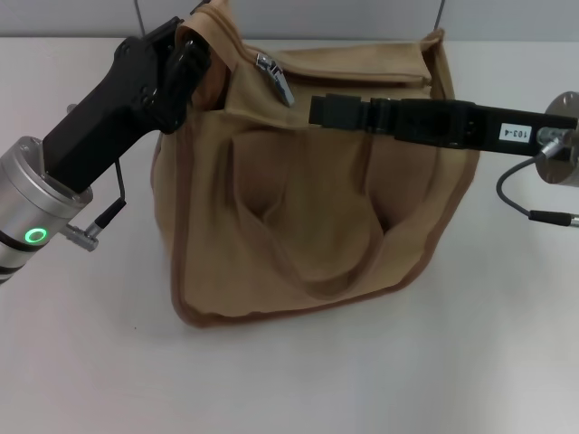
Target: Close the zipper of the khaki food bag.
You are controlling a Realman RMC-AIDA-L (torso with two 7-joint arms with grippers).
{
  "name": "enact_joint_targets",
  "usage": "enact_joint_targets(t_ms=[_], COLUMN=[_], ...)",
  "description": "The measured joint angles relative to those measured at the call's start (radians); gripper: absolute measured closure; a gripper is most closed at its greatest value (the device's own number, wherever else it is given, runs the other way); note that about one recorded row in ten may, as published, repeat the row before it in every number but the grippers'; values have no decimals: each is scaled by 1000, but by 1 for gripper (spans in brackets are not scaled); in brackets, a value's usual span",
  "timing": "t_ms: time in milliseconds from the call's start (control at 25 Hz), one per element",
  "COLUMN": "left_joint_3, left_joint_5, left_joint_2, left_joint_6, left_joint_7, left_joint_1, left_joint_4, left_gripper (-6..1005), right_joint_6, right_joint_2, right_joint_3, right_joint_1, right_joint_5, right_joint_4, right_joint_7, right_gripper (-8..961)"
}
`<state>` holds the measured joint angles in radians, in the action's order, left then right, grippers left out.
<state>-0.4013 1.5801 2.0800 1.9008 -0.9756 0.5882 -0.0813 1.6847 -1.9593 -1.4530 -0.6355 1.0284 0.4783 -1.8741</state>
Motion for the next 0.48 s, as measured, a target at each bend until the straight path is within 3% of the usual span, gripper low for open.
enact_joint_targets(t_ms=[480], left_joint_3=[-5], left_joint_5=[2], left_joint_2=[0], left_joint_6=[9], left_joint_7=[0], left_joint_1=[-7], left_joint_4=[2], left_gripper=[967], right_joint_6=[-37], right_joint_2=[0], right_joint_3=[62], right_joint_1=[26], right_joint_5=[42], right_joint_4=[-3], right_joint_7=[-10], right_gripper=[139])
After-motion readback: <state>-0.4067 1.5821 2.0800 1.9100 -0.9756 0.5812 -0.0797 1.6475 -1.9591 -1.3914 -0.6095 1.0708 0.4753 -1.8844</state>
